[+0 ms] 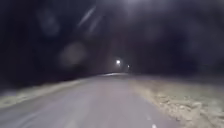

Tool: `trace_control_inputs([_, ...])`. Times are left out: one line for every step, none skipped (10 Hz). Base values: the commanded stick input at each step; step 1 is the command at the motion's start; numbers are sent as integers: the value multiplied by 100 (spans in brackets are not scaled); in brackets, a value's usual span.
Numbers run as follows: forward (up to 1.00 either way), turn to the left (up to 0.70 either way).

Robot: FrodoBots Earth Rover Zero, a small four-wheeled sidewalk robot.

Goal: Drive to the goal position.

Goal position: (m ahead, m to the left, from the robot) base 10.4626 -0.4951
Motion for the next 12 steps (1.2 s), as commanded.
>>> trace_control_inputs([85, 0])
trace_control_inputs([85, 0])
trace_control_inputs([85, 0])
trace_control_inputs([85, 0])
trace_control_inputs([85, 0])
trace_control_inputs([85, 0])
trace_control_inputs([85, 0])
trace_control_inputs([85, 0])
trace_control_inputs([85, 0])
trace_control_inputs([85, 8])
trace_control_inputs([85, 34])
trace_control_inputs([85, 34])
